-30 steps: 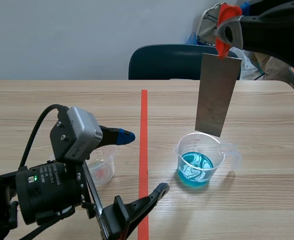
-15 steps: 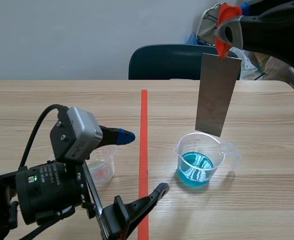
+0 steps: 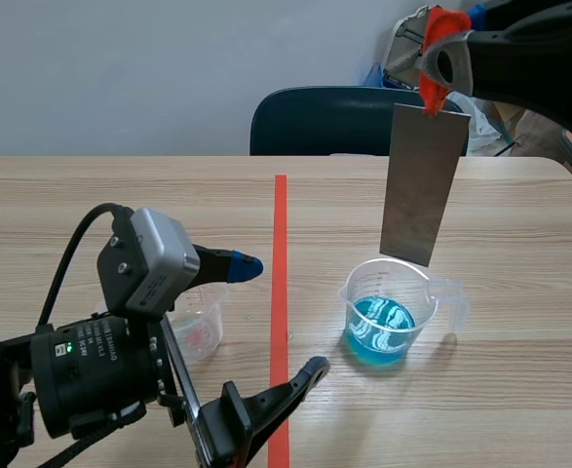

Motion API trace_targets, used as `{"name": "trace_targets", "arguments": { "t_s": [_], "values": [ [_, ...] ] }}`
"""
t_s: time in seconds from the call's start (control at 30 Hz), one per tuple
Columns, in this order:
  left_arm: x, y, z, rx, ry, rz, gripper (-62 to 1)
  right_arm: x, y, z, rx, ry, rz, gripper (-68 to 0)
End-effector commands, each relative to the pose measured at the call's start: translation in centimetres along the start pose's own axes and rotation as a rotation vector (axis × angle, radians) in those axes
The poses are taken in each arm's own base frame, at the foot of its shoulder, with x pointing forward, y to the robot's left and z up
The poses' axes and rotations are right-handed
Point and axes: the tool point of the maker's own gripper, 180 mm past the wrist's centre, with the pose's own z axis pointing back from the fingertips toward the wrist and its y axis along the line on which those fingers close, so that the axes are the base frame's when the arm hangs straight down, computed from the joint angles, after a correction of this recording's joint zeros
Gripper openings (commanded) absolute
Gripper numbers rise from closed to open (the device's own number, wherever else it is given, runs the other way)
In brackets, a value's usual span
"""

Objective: Do the redox reaction experiment

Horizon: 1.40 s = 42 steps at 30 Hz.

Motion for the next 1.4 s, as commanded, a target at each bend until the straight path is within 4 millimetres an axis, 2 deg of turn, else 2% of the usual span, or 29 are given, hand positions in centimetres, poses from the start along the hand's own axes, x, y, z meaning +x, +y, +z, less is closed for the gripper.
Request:
{"name": "trace_targets", "arguments": {
  "t_s": [0.0, 1.17, 1.2, 1.23, 1.37],
  "values": [
    [0.97, 0.00, -0.24, 0.003, -0.038, 0.005, 1.4, 1.03, 0.07, 0.01, 0.007, -0.036, 0.008, -66.9],
    [0.97, 0.00, -0.23, 0.003, -0.038, 0.005, 1.4, 1.04, 0.07, 0.01, 0.007, -0.037, 0.008, -66.9],
    [0.97, 0.00, -0.23, 0.003, -0.038, 0.005, -1.5, 1.04, 0.07, 0.01, 0.007, -0.037, 0.008, -66.9],
    [0.97, 0.00, -0.23, 0.003, -0.038, 0.005, -8.5, 1.04, 0.07, 0.01, 0.007, -0.037, 0.008, -66.9],
    [0.97, 0.00, -0.23, 0.002, -0.038, 0.005, -45.2, 1.04, 0.07, 0.01, 0.007, -0.037, 0.008, -66.9]
  ]
}}
